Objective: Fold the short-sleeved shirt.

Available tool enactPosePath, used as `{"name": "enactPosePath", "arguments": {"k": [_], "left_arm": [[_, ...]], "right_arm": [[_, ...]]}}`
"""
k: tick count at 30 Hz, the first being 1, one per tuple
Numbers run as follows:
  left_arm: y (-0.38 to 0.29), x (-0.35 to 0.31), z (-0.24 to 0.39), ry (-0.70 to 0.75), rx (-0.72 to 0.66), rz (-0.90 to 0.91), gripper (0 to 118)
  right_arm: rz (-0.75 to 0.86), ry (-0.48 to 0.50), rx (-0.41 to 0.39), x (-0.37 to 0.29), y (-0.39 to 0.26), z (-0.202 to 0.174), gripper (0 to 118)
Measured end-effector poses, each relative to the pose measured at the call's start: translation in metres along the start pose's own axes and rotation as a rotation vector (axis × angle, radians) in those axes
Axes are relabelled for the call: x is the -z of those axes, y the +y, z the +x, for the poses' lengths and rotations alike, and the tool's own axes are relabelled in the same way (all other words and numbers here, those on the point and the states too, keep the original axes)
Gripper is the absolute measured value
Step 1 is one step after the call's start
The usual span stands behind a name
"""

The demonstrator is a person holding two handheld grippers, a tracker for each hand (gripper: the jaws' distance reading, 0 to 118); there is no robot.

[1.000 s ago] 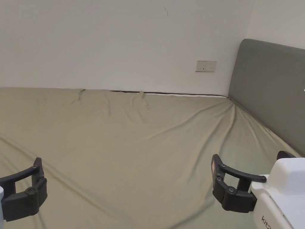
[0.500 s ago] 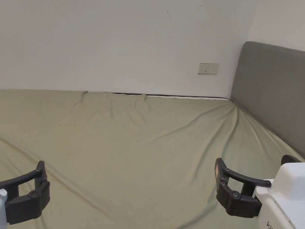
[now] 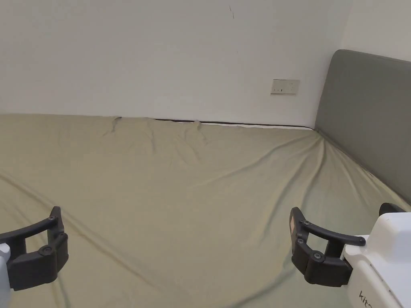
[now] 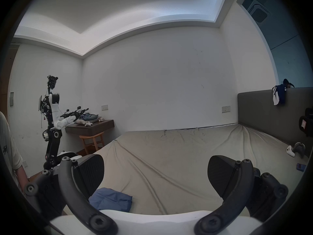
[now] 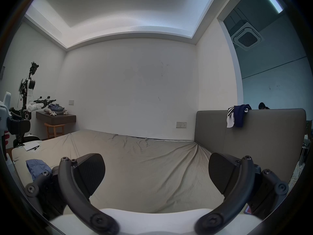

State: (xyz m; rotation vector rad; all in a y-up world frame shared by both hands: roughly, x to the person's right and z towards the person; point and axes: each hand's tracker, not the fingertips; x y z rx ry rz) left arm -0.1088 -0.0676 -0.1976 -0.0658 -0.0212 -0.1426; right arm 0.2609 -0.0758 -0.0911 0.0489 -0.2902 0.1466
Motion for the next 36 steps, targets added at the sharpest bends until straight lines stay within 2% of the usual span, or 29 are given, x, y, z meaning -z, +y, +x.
{"name": "enactPosePath", "arguments": {"k": [10,31,33,36], "left_arm": [[0.004,0.001,0.019,-0.053,0.024,0.006,118],[0.006,0.031,0.020,0.015,0.026,-0.046,118],[0.005,0.035,0.025,0.021,0.057,-0.041,118],[0.011,0.039,0.026,0.016,0.020,-0.043,118]], "right_arm": [[0.004,-0.006,-0.001,-0.002,0.001,0.002,118],[-0.012,-0.025,0.008,0.001,-0.002,0.008,118],[-0.012,-0.024,0.009,0.002,-0.002,0.008,118],[-0.008,-0.027,0.005,0.002,-0.002,0.008,118]]}}
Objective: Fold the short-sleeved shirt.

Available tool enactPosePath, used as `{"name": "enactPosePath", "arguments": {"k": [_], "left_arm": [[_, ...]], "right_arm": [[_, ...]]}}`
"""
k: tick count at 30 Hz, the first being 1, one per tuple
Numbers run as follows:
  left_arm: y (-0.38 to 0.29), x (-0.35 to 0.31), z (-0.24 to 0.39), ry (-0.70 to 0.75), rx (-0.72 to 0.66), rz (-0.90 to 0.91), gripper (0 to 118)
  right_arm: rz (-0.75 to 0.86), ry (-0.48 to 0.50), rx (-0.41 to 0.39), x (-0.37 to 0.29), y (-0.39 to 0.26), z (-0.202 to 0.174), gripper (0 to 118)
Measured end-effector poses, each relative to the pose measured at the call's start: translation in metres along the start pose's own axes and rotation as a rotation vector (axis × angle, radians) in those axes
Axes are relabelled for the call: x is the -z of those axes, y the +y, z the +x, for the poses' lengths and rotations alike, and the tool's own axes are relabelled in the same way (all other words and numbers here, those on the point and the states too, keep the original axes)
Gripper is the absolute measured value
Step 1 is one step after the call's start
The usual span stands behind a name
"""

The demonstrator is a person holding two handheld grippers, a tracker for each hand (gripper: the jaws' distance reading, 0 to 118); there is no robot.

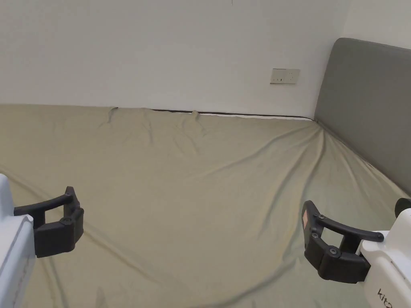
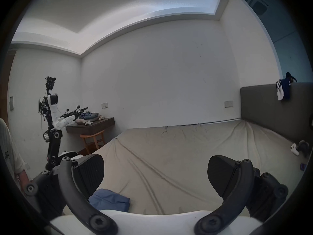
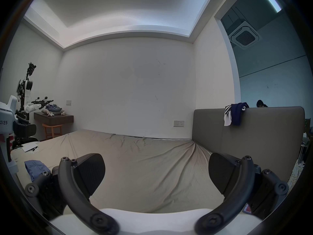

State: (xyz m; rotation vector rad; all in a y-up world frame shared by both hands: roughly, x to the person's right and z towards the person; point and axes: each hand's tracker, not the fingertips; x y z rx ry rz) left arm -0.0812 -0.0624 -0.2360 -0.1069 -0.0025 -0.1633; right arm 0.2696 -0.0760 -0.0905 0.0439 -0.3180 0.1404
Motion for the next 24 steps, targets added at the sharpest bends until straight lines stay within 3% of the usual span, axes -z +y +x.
{"name": "enactPosePath", "arguments": {"k": [24], "left_arm": [[0.010,-0.005,-0.013,0.015,-0.001,0.051,118]], "right_arm": [[-0.004,-0.001,0.002,0.003,-0.002,0.001,118]]}}
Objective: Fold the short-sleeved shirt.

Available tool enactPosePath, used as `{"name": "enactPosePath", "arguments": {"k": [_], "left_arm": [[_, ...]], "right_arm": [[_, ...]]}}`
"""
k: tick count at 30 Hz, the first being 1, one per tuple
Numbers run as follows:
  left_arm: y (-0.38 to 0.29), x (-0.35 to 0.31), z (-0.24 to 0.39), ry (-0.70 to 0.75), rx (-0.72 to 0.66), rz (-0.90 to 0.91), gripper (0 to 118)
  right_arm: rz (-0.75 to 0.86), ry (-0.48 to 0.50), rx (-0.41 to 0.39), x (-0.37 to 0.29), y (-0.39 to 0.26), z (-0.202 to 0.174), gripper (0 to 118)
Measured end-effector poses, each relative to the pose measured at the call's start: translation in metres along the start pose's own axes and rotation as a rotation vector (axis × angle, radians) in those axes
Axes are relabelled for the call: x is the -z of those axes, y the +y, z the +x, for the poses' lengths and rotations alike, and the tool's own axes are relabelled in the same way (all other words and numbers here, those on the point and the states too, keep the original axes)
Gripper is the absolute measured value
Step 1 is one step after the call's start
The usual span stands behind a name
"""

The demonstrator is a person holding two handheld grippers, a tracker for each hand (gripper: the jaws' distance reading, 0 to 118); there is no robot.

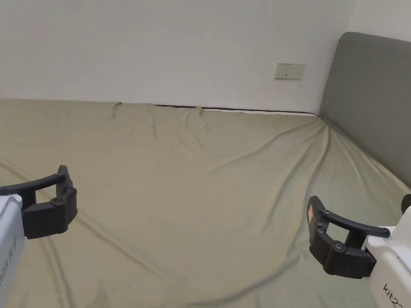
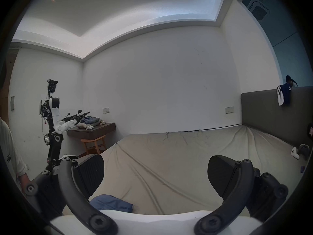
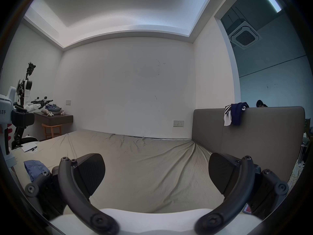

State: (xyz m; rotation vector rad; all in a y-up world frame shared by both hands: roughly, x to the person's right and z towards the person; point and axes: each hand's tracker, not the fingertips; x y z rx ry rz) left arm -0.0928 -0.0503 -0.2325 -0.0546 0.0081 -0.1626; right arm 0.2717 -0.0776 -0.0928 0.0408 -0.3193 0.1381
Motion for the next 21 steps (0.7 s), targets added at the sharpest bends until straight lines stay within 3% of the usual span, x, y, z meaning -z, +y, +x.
{"name": "enactPosePath", "arguments": {"k": [2,7,21], "left_arm": [[0.002,0.005,0.003,0.045,0.031,-0.036,118],[0.006,0.001,-0.004,-0.023,-0.029,0.029,118],[0.000,-0.008,-0.033,0.009,-0.066,0.009,118]], "right_arm": [[-0.004,0.003,0.004,0.000,-0.001,0.000,118],[-0.009,0.006,0.002,0.001,-0.002,-0.002,118],[-0.018,0.028,-0.003,0.004,-0.003,-0.011,118]]}}
